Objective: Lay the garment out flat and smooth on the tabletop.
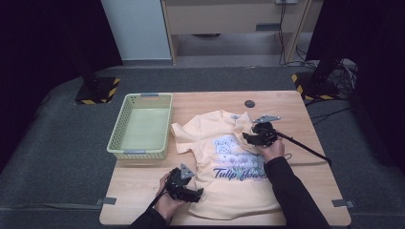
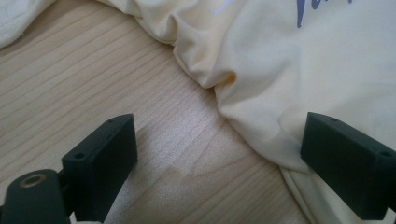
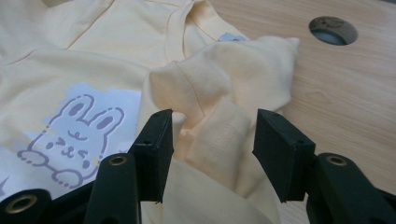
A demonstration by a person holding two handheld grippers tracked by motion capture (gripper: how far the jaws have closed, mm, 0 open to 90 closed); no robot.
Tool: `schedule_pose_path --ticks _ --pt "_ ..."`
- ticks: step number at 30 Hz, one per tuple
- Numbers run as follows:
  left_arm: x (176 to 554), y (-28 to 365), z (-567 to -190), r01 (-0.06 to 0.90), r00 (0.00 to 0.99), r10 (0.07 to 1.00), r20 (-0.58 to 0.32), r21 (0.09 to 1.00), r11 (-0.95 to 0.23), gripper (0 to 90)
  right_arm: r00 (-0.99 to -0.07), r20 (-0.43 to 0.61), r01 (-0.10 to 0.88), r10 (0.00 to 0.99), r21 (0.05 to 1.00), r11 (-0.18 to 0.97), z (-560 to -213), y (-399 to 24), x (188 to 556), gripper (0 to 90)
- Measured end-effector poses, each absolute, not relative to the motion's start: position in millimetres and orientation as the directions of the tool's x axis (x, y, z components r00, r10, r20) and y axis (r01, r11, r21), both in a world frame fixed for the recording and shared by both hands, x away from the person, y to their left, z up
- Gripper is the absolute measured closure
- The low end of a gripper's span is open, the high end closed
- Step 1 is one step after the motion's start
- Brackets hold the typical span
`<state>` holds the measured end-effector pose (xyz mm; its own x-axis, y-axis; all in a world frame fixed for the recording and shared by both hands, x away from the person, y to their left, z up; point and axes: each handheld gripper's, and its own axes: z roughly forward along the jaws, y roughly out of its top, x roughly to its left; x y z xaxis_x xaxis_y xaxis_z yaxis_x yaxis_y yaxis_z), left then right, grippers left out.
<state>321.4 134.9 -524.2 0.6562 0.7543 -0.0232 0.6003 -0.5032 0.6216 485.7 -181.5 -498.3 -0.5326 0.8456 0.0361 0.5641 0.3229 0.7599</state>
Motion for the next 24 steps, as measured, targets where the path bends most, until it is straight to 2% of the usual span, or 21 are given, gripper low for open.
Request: schedule_pose_path --ticks 4,7,9,12,18,24 --pt "321.4 134.8 -524.2 0.6 0.656 0.754 -0.023 0.622 -0.503 9.8 -0.501 0.008 0.586 0.865 0.739 0.333 -508.6 -176.3 494.8 49.2" --pt "321.4 134.9 -524.2 0.6 0.657 0.753 -0.023 0.621 -0.504 9.8 -0.489 -0.015 0.6 0.872 0.72 0.348 -513.2 -174.8 497.1 61.3" --pt "321.4 134.9 -524.2 0.6 0.657 0.753 -0.023 0.621 -0.504 9.8 -0.491 -0.003 0.604 0.871 0.72 0.343 -513.1 -174.2 495.6 76.0" --pt "321.3 134.9 -524.2 0.6 0.656 0.754 -0.023 0.621 -0.504 9.8 -0.493 -0.007 0.594 0.87 0.728 0.343 -510.3 -175.8 493.1 83.9" --pt "321.3 134.9 -524.0 0.601 0.656 0.754 -0.021 0.619 -0.506 9.8 -0.481 -0.007 0.564 0.877 0.763 0.316 -493.8 -185.2 486.9 85.9" --pt "321.2 134.8 -524.0 0.602 0.655 0.755 -0.021 0.618 -0.505 9.8 -0.439 -0.027 0.516 0.898 0.811 0.277 -461.7 -211.1 481.0 86.0"
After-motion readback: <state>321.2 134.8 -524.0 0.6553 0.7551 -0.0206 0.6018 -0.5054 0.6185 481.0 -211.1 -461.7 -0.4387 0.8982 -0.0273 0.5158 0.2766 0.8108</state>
